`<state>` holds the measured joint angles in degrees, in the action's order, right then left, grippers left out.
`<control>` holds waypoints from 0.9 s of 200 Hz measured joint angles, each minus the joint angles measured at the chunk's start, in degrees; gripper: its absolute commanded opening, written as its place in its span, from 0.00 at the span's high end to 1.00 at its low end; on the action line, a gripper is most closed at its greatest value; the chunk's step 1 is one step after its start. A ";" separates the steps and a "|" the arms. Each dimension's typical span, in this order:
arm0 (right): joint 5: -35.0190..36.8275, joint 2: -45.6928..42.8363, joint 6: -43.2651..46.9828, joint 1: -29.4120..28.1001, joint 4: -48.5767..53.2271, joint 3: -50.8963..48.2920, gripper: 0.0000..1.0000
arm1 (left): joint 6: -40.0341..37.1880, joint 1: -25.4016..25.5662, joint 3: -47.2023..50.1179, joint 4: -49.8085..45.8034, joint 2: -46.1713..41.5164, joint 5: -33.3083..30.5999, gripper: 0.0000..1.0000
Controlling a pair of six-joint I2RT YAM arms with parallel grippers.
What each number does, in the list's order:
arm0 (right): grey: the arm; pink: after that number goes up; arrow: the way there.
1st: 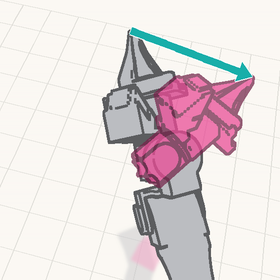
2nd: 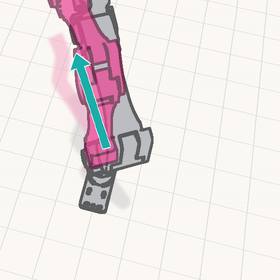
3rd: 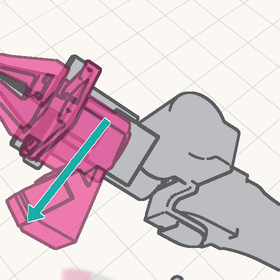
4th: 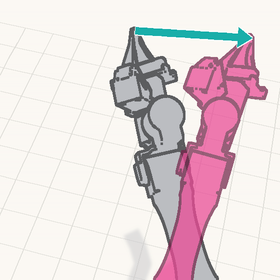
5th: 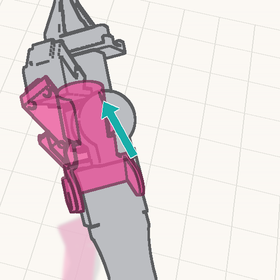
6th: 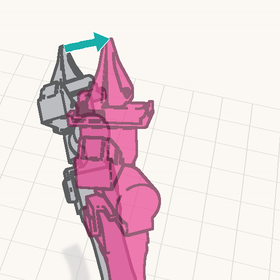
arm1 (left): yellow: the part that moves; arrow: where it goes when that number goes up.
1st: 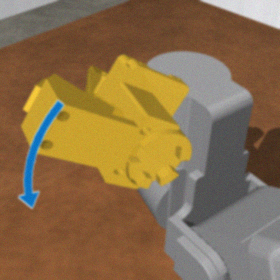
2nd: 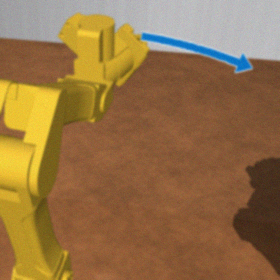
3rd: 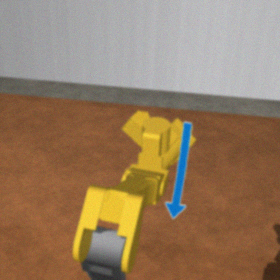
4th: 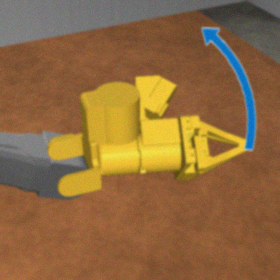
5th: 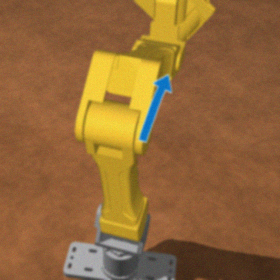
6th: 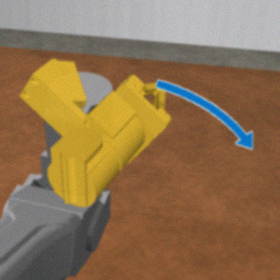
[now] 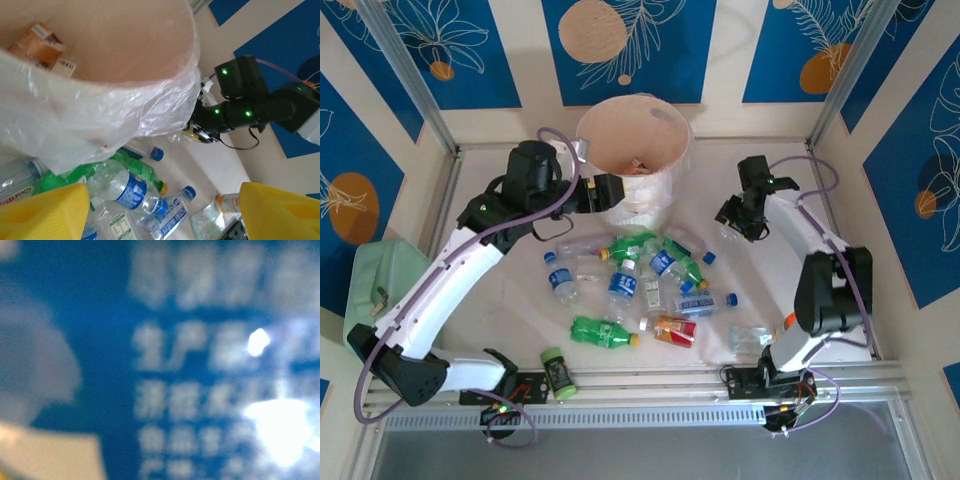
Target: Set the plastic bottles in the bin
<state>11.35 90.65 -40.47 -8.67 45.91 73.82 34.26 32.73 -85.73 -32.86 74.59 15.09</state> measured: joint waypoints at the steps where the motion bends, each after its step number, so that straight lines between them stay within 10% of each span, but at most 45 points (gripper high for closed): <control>1: 0.02 -0.24 0.11 -0.09 0.02 0.09 0.52 | 0.00 -0.04 -0.13 -0.02 0.04 0.00 0.20; 81: -7.63 -15.45 11.08 -18.53 -1.22 13.70 0.53 | 3.41 -2.01 -8.22 2.47 5.18 7.63 0.16; 180: -24.35 -7.37 17.81 -28.98 2.49 27.02 0.52 | 13.42 -4.31 -8.61 16.87 8.04 19.65 0.17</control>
<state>-12.99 83.29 -22.65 -37.65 48.40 100.84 47.68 28.42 -94.35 -15.99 82.63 34.74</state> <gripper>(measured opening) 0.558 0.835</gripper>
